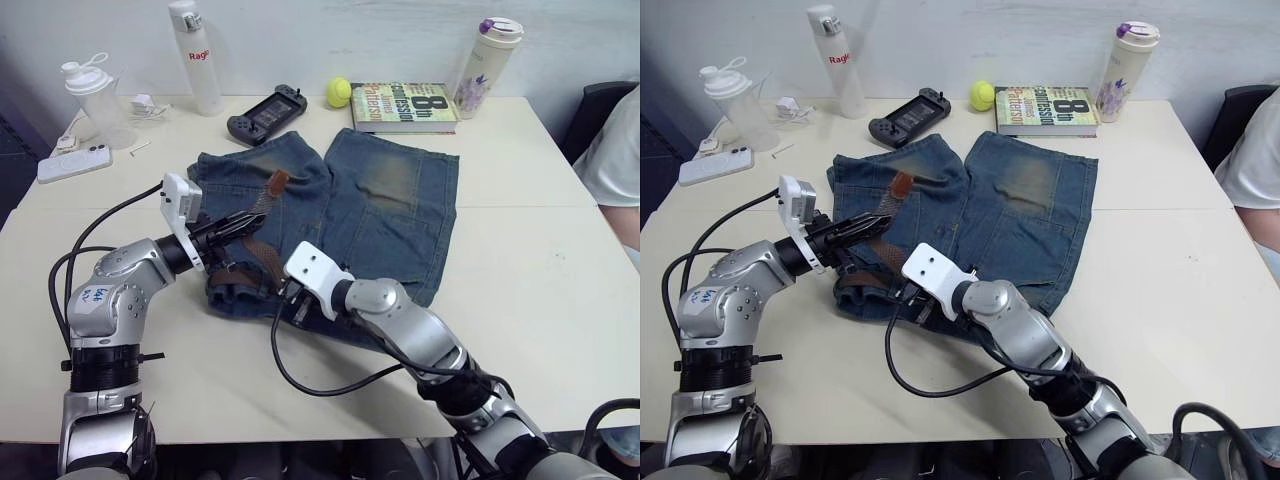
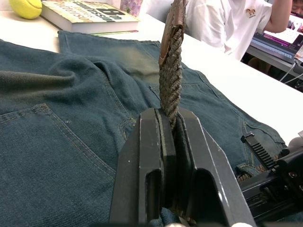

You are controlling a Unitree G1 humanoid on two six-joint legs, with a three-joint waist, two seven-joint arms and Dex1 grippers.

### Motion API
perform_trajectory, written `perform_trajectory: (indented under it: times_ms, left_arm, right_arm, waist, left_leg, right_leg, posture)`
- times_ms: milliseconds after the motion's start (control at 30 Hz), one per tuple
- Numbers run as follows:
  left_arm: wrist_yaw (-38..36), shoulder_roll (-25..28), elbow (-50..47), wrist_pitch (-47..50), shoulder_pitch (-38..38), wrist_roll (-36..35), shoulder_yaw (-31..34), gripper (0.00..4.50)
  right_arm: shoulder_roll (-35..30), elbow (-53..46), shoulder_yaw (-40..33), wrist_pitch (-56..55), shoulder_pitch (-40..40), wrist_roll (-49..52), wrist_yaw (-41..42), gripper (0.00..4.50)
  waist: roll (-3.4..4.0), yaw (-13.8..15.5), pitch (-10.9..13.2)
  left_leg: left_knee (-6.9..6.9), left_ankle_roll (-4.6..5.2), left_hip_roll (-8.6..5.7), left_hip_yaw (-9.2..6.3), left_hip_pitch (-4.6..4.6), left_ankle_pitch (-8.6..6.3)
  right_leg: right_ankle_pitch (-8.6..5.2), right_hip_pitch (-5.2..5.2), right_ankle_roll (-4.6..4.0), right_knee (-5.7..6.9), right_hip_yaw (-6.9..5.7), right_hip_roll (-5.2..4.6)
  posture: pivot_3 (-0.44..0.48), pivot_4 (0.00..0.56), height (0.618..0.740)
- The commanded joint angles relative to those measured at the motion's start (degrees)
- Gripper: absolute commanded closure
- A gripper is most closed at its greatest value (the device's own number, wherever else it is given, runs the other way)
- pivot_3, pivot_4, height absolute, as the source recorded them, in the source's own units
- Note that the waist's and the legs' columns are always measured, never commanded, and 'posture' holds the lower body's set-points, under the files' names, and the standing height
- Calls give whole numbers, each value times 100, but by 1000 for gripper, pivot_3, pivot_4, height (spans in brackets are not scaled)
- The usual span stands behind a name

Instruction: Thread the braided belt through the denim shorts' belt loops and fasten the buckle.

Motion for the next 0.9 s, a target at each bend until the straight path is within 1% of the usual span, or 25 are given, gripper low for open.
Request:
perform_trajectory:
  times_ms: [33, 167, 300, 400, 500, 633, 733, 767, 900]
  left_arm:
    - [-72, 44, -290, -42, -46, -175, -49, 4500]
    - [-142, 44, -266, -62, -56, -171, -137, 4500]
    - [-209, 9, -129, -125, -183, -133, -225, 4500]
    - [-284, -5, 14, -177, -310, -130, -285, 4500]
    - [-404, 5, 216, -273, -458, -80, -342, 4500]
    - [-548, 16, 428, -384, -614, -54, -405, 4500]
    - [-607, 9, 516, -455, -687, -35, -463, 4500]
    - [-614, 6, 528, -469, -701, -34, -477, 4500]
    - [-647, -18, 598, -476, -825, -60, -501, 4500]
  right_arm:
    - [79, 318, 177, 250, -56, 23, 65, 4476]
    - [19, 659, 276, 483, -389, 152, 425, 4476]
    - [-166, 929, 665, 463, -812, 118, 876, 4476]
    - [-248, 1149, 1109, 430, -1031, 99, 1242, 4476]
    - [-283, 1562, 1543, 394, -1258, 59, 1661, 4476]
    - [-121, 2382, 1804, 137, -1607, -29, 2186, 4476]
    - [15, 2927, 2001, -178, -1799, -131, 2668, 4476]
    - [48, 3068, 2072, -283, -1845, -194, 2802, 4476]
    - [151, 3329, 2177, -575, -1907, -451, 3159, 4476]
  waist:
    - [0, -8, 0]
    - [0, -21, 0]
    - [0, -53, 0]
    - [0, -70, -1]
    - [-1, -121, -3]
    - [-5, -151, -11]
    - [-13, -164, -17]
    - [-11, -169, -18]
    - [-8, -170, -19]
  left_leg:
    - [-1, -1, 1, 0, 1, 1]
    - [-3, -3, 2, 1, 5, 2]
    - [-4, -5, 5, 2, 11, 3]
    - [-6, -5, 6, 2, 11, 3]
    - [-9, -5, 6, 3, 15, 3]
    - [-23, -8, 9, 11, 35, 4]
    - [-43, -14, 9, 16, 83, 1]
    - [-59, -23, 10, 19, 120, -5]
    - [-81, -45, 22, 22, 190, -27]
  right_leg:
    - [0, 0, 0, 1, 0, 1]
    - [0, 0, 0, 2, 2, 2]
    - [0, 0, 0, 3, 4, 3]
    - [0, -1, -1, 3, 4, 4]
    - [0, 1, 0, 7, 4, 4]
    - [0, 6, 0, 8, 3, 6]
    - [0, 26, -1, 3, 3, 5]
    - [0, 53, -1, -4, 2, 4]
    - [-4, 108, -3, -15, -1, 7]
  posture:
    - [0, 150, 740]
    - [0, 150, 740]
    - [0, 150, 740]
    - [0, 150, 740]
    - [0, 150, 740]
    - [0, 150, 740]
    - [0, 150, 740]
    - [0, 150, 740]
    - [0, 150, 740]
